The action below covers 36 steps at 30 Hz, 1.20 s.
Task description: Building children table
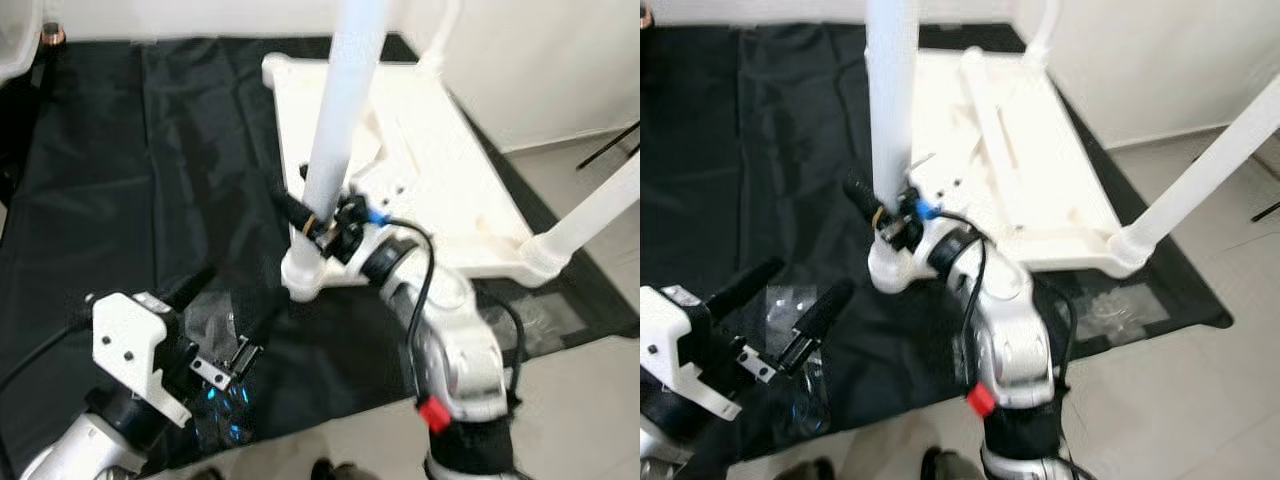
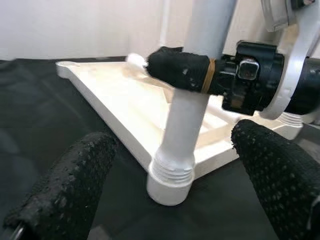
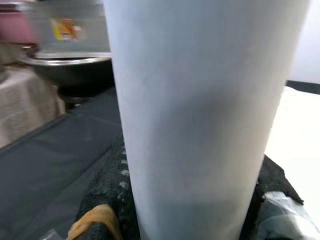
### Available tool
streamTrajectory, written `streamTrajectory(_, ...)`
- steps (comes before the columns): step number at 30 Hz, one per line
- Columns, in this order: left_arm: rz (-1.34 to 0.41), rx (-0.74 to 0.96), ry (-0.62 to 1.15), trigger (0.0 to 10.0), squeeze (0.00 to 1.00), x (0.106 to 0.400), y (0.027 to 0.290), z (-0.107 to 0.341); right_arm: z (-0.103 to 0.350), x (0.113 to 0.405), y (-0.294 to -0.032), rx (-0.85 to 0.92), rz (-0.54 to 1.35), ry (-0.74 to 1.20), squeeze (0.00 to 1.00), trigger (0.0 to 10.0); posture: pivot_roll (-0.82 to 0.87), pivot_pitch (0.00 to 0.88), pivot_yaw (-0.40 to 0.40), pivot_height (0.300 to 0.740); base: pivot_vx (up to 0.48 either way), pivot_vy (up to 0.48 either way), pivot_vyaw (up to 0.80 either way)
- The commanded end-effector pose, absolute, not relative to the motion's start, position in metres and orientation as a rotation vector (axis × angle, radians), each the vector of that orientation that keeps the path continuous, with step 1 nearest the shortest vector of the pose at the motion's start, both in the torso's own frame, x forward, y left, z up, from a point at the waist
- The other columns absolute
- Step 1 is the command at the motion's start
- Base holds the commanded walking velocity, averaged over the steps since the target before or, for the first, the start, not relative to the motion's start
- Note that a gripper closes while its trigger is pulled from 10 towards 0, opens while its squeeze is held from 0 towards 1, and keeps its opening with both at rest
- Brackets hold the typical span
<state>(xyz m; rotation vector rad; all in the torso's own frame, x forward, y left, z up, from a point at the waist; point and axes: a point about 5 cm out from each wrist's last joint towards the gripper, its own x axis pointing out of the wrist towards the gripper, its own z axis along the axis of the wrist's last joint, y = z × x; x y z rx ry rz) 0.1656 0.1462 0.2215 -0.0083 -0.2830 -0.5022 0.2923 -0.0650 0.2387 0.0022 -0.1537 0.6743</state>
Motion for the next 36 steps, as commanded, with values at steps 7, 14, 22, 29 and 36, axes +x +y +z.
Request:
streamTrajectory(7,-0.500,0.011,-0.319,10.0,0.00,0.177,0.147,0.222,0.203,0.323,-0.016,0.161,0.638,0.118,0.00,9.2,0.11,0.202,-0.118,0.740,0.000,0.000,0.00)
streamTrajectory(14,-0.506,0.020,-0.318,10.0,0.00,0.182,0.149,0.220,0.201,0.309,-0.028,0.135,0.545,0.102,1.00,10.0,0.10,0.180,-0.100,0.740,0.000,0.000,0.00)
streamTrajectory(22,-0.507,0.035,-0.329,10.0,0.00,0.192,0.150,0.218,0.212,0.302,-0.044,0.144,0.618,-0.008,1.00,10.0,0.07,0.155,-0.075,0.740,0.000,0.000,0.00)
streamTrajectory(29,-0.473,0.055,-0.304,10.0,0.00,0.202,0.157,0.212,0.200,0.278,-0.054,0.135,0.740,-0.001,1.00,10.0,0.06,0.136,-0.052,0.740,0.000,0.000,0.00)
streamTrajectory(36,-0.129,-0.073,-0.059,10.0,0.00,0.210,0.200,0.152,0.157,0.248,-0.097,0.040,0.772,0.104,0.00,10.0,0.04,0.097,-0.036,0.740,0.000,0.000,0.00)
